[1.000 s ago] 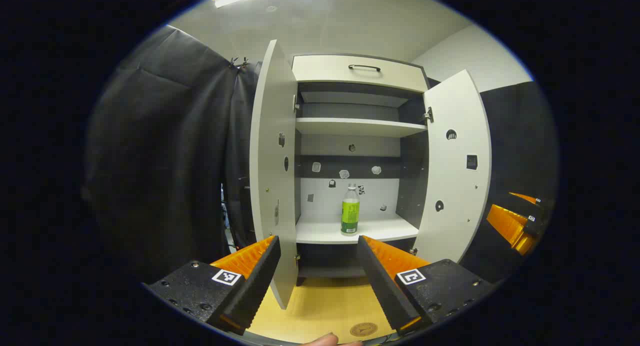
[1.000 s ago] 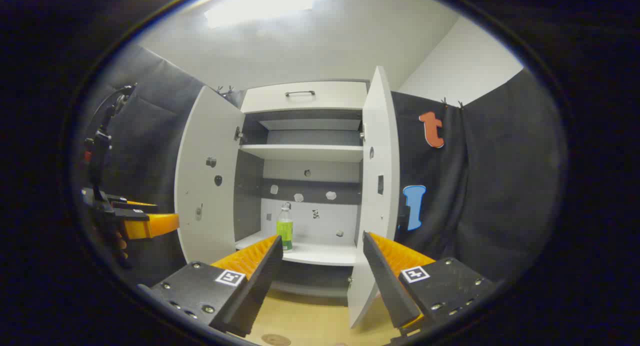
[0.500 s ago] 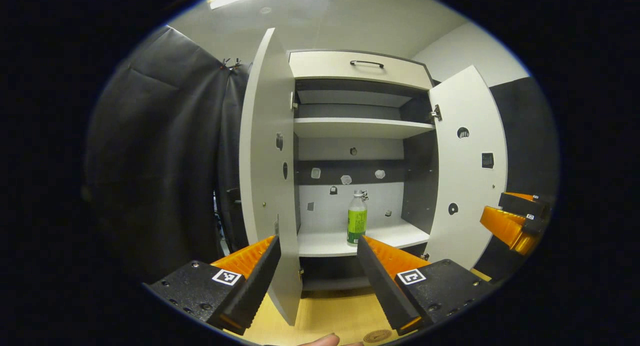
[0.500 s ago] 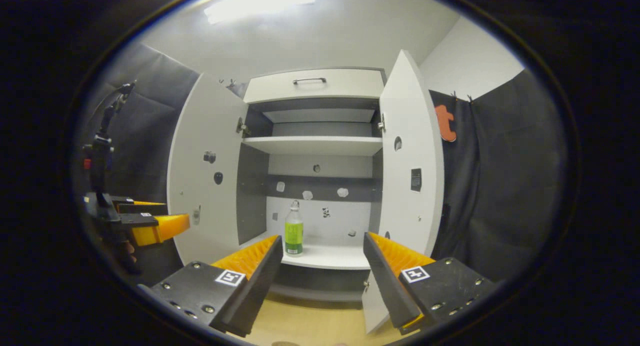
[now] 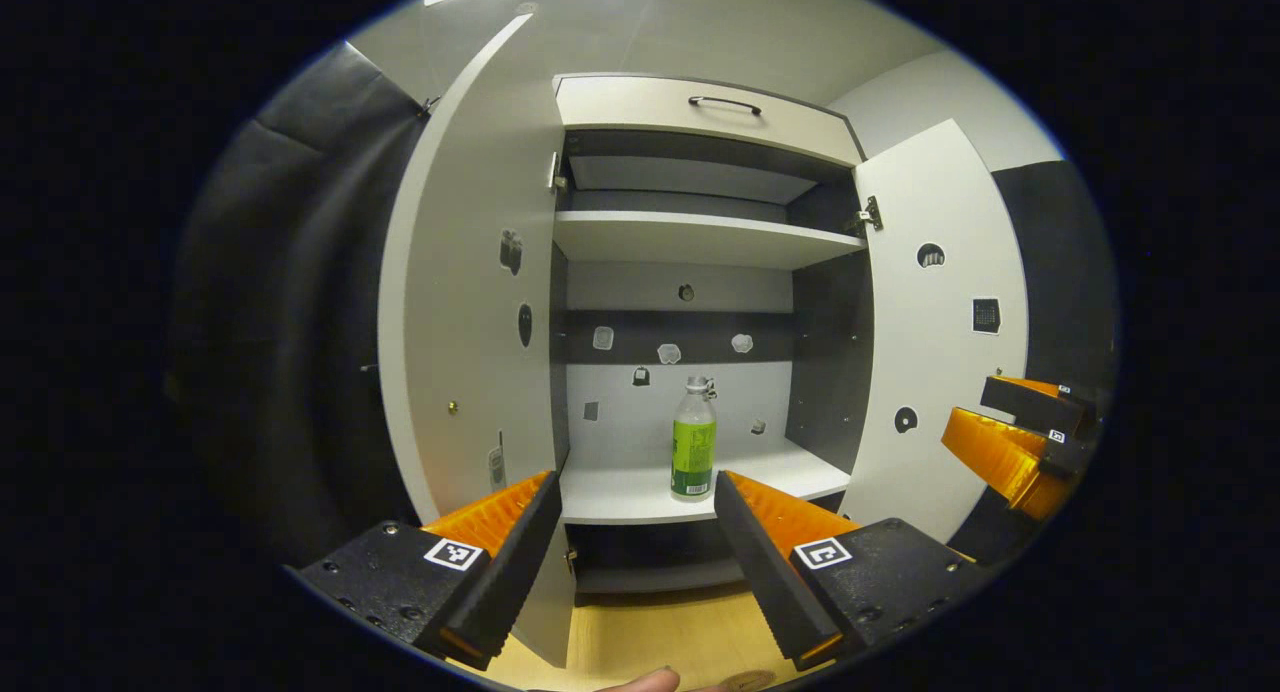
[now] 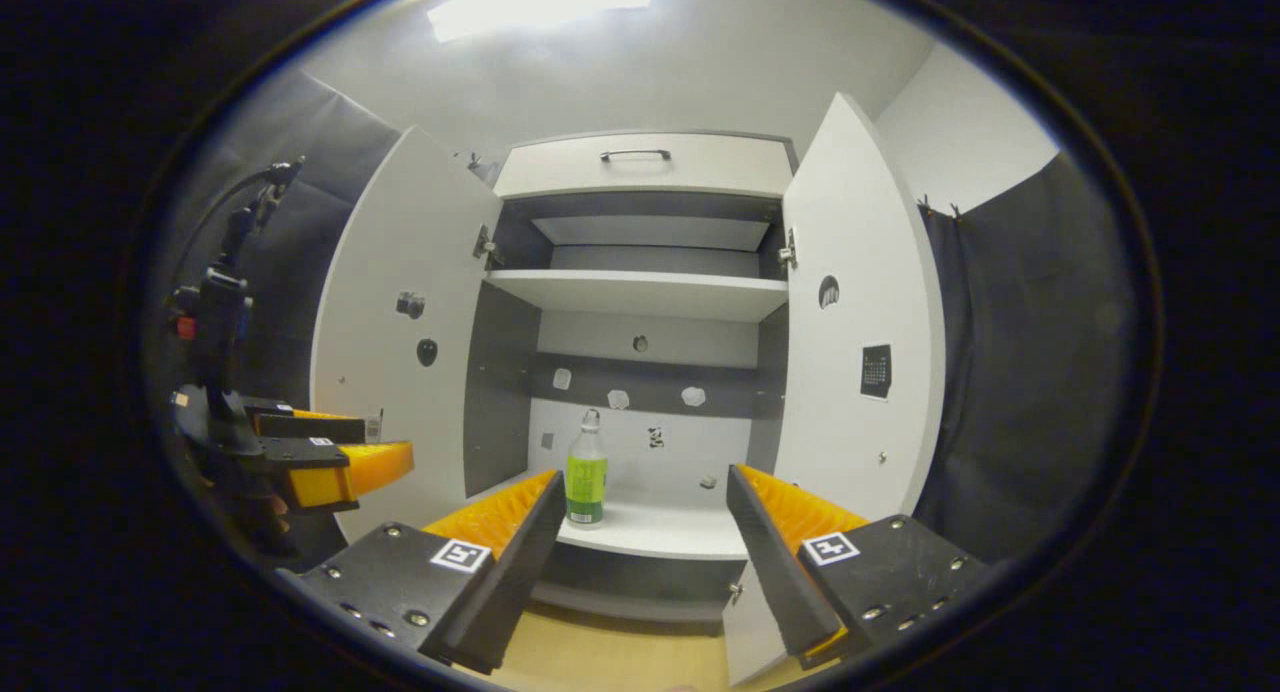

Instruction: Grasp the bottle in the cabinet with the left hand and place it on the coaster, then close the right door with the right hand and the left door with the left hand.

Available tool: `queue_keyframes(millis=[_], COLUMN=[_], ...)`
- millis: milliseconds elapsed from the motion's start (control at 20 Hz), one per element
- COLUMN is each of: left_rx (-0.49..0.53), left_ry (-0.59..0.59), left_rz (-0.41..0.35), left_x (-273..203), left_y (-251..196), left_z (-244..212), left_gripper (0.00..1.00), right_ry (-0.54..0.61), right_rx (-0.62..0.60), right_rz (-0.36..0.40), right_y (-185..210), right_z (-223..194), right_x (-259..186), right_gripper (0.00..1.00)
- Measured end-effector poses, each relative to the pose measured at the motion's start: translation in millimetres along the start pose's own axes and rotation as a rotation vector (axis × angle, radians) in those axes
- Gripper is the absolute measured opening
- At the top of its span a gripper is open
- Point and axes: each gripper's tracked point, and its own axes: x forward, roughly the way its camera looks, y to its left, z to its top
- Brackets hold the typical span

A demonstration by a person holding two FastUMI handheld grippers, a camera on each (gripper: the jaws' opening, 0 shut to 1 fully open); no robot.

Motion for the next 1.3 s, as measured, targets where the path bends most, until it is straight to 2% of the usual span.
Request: queue_keyframes(millis=[350,750,1300], left_rx=[-0.02,-0.054,-0.053], left_ry=[-0.003,0.002,0.03], left_rz=[-0.055,-0.12,-0.045], left_x=[58.0,144.8,258.4], left_y=[-20.5,-53.3,-66.3], left_z=[-7.4,-24.5,-60.4], left_gripper=[0.97,0.98,0.97], right_ry=[0.001,0.011,0.038], right_rx=[-0.012,-0.013,-0.052], right_rz=[-0.016,-0.082,-0.098], right_y=[-10.8,-38.9,-60.4], right_z=[-7.0,-13.8,-26.3], right_x=[21.6,33.6,24.8], right_gripper=[0.98,0.98,0.98])
